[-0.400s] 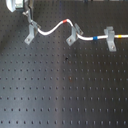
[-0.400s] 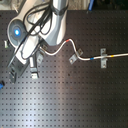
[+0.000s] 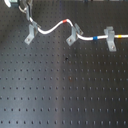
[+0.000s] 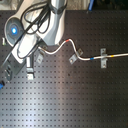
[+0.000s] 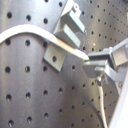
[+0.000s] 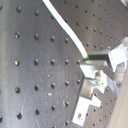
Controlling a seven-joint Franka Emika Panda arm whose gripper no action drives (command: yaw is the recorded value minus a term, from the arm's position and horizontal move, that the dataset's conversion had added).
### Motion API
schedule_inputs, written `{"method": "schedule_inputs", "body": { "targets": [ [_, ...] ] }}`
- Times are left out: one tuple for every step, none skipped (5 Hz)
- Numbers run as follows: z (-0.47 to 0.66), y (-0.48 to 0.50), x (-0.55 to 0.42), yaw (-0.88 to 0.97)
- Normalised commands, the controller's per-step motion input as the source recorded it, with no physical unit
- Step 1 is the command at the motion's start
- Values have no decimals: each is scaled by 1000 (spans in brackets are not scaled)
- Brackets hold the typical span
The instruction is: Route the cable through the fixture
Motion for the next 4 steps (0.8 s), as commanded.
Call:
{"method": "schedule_inputs", "body": {
  "targets": [
    [-222, 164, 177, 283],
    [-279, 104, 218, 320],
    [-299, -27, 303, 300],
    [-37, 95, 161, 40]
  ]
}}
